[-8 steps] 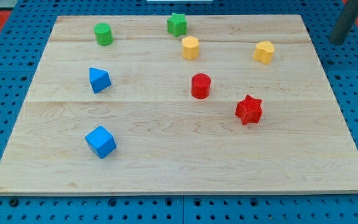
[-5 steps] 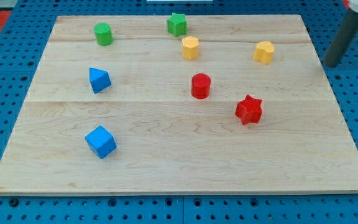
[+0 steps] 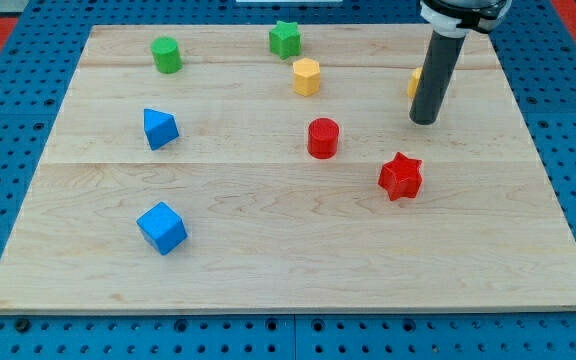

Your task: Move the red circle towards yellow hexagon

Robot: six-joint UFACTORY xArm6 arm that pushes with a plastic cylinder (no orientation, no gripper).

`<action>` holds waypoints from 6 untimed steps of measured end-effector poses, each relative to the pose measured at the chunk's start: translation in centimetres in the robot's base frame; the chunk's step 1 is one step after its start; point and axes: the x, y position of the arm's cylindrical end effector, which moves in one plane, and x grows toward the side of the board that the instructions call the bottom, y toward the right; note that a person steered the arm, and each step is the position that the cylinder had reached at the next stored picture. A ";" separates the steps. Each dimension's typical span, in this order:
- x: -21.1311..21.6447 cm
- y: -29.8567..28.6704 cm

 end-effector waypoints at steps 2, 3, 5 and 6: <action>0.0 -5.3; 0.0 -9.0; -0.4 -15.1; -0.6 -16.8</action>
